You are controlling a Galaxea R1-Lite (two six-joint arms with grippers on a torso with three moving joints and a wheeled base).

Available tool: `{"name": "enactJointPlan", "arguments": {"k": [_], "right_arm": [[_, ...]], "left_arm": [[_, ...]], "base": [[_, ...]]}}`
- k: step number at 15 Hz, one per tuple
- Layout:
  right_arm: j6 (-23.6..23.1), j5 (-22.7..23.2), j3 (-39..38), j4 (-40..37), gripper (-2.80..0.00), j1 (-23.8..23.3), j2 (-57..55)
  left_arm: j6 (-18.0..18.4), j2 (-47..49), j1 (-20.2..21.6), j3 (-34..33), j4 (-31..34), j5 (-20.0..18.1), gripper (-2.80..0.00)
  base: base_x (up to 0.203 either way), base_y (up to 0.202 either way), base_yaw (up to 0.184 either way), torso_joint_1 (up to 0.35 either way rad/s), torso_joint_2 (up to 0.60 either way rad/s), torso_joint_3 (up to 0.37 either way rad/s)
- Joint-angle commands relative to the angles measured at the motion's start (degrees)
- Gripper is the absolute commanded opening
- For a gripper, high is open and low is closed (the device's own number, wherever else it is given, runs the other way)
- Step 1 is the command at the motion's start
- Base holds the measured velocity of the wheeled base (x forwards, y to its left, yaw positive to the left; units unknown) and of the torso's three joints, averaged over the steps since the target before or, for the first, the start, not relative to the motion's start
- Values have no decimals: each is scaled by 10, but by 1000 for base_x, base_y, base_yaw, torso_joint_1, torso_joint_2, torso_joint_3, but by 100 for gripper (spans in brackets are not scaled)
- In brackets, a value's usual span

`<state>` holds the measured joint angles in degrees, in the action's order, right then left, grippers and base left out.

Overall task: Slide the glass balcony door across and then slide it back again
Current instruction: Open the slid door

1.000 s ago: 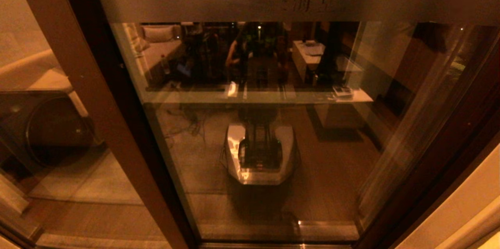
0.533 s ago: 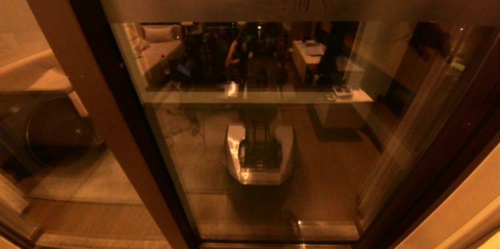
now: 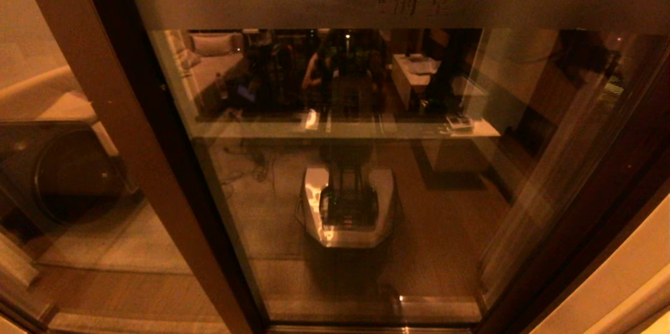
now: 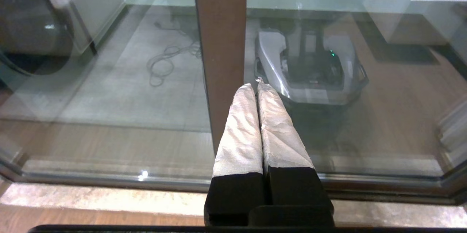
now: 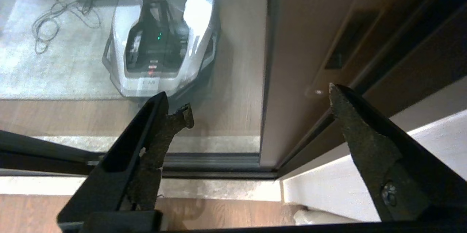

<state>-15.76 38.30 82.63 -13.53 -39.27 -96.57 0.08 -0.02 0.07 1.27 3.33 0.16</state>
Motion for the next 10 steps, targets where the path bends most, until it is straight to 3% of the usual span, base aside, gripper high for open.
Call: {"name": "enactJointPlan", "arguments": {"k": [1,10], "right_arm": [[-1,3,-2,-1,0,1,-8],[-1,2,57,1,0,14,-85]], "left_arm": [[0,-1,0,0,0,0,-280],[0,-1,0,0,0,0,-280]], "base": [[0,0,0,0,0,0],[0,0,0,0,0,0]]}}
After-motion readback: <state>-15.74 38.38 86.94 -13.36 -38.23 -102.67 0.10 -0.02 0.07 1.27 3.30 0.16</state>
